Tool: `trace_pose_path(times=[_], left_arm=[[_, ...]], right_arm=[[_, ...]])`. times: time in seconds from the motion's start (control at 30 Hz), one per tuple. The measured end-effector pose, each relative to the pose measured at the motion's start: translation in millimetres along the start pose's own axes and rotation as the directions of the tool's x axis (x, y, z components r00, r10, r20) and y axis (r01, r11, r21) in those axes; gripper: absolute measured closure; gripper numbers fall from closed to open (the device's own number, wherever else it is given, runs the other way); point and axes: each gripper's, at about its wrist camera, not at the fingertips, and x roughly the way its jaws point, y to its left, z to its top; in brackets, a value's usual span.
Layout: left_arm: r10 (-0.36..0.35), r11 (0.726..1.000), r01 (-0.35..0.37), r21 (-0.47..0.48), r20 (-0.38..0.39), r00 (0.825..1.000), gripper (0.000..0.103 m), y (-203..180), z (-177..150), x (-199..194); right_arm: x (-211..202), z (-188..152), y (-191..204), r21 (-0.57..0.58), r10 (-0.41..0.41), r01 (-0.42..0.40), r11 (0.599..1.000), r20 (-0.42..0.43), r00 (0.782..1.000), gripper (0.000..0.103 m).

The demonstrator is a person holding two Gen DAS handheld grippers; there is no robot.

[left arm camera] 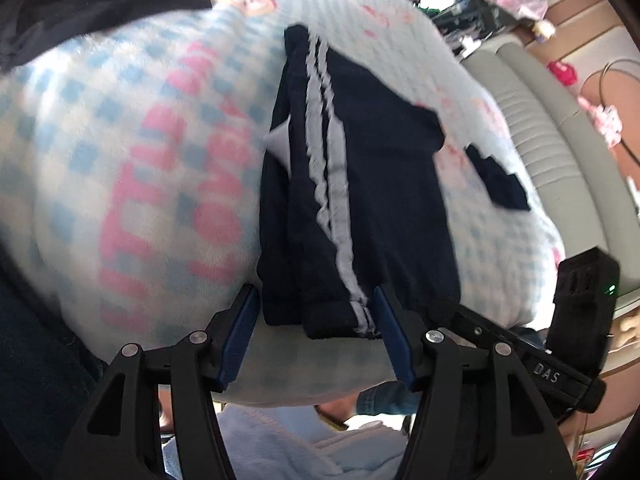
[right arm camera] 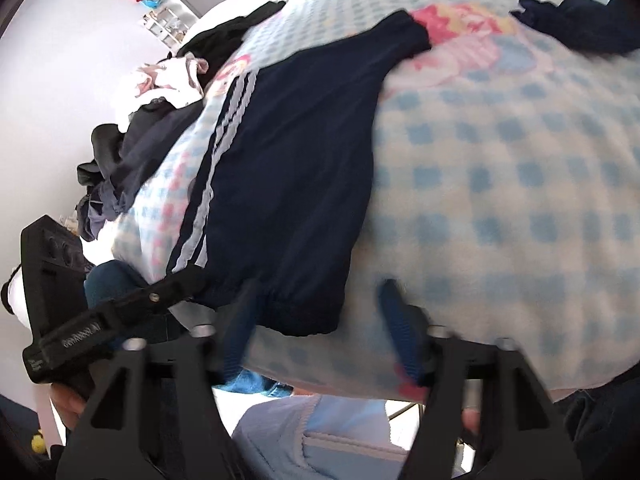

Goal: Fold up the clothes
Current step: 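Grasp the pants hem with both grippers and fold it toward the waistband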

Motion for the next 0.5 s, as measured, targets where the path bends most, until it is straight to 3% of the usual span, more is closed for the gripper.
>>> trace_pose_path(times=[0.1,0.2,0.3,0.43,0.47,0.5], left_arm=[[-0.026,0.999,0.026,-0.032,-0.003,1.000,0.042,7,-1,2],[-0.075,0.990,0.079,-0.119,0.041,0.996,0.042,19,4,-1],[-0.082,0.987,0.086,-0.134,0.036,0.996,0.042,21,5,4],[-0.097,0.994,0.097,-0.058,0.003,0.995,0.039,1,5,19],[-0.077,0.996,0.078,-0.032,0.024,0.997,0.052,-6,5,18],[-0.055,0.998,0.055,-0.008,0.045,0.997,0.067,-11,5,16]], right_arm=[[4,-1,7,-0.031,-0.029,0.029,0.999,-0.004,1.000,0.054],[9,0,2,0.008,-0.008,0.009,1.000,-0.005,1.000,0.048],[12,-3,-3,0.033,0.020,-0.020,0.999,0.007,1.000,0.046],[18,-6,-6,0.041,0.087,-0.088,0.995,0.032,0.996,0.026],[19,-7,-6,0.035,0.085,-0.086,0.996,0.036,0.996,0.028],[18,-8,-3,0.020,0.071,-0.072,0.997,0.038,0.997,0.041]])
